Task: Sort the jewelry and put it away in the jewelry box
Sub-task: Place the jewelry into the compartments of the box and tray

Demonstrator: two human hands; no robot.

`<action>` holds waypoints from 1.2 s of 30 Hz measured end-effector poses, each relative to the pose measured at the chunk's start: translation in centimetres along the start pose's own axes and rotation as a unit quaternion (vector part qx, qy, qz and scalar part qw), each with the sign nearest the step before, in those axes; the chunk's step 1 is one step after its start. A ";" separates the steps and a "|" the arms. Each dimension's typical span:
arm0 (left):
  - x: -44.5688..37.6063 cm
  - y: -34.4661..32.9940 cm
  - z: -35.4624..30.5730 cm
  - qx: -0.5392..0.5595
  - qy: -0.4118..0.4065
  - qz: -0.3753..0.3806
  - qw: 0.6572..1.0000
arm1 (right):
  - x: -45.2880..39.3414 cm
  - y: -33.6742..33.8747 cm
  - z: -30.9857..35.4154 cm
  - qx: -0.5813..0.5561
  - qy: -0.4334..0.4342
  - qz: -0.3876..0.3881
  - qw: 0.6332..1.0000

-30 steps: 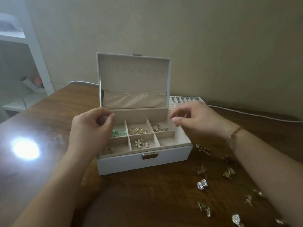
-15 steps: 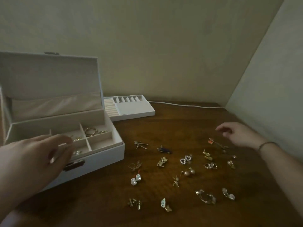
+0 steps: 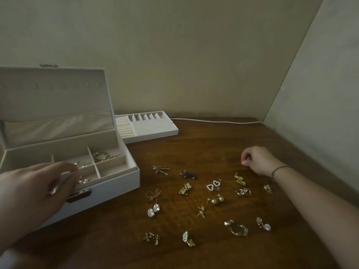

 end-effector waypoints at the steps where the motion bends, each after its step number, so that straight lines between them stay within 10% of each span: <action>1: 0.2 0.6 -0.7 -0.007 -0.012 -0.015 1.000 | -0.2 0.1 0.0 -0.003 -0.008 0.013 1.000; 8: 1.8 2.0 -5.0 -0.045 -0.062 -0.050 0.996 | -0.7 0.3 1.1 0.049 -0.012 0.092 0.994; 21: 3.7 6.6 -4.9 0.071 -0.059 -0.205 0.974 | 5.4 4.2 14.0 -0.118 0.243 -0.159 0.950; 30: 4.4 7.5 -6.5 0.083 -0.051 -0.218 0.971 | 11.5 0.6 30.9 -0.257 0.449 0.043 0.855; 36: 4.2 7.4 -5.9 0.118 -0.074 -0.218 0.966 | 11.6 -1.4 35.2 -0.279 0.503 -0.007 0.818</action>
Point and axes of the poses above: each hand's wrist, its own x-axis away from the middle knuckle, its own y-axis out of the back of the hand, z = x × y, the point moved 4 cm from there along -x, towards the middle knuckle, and after that the axes turned 15 degrees about z, right-handed, at the moved point
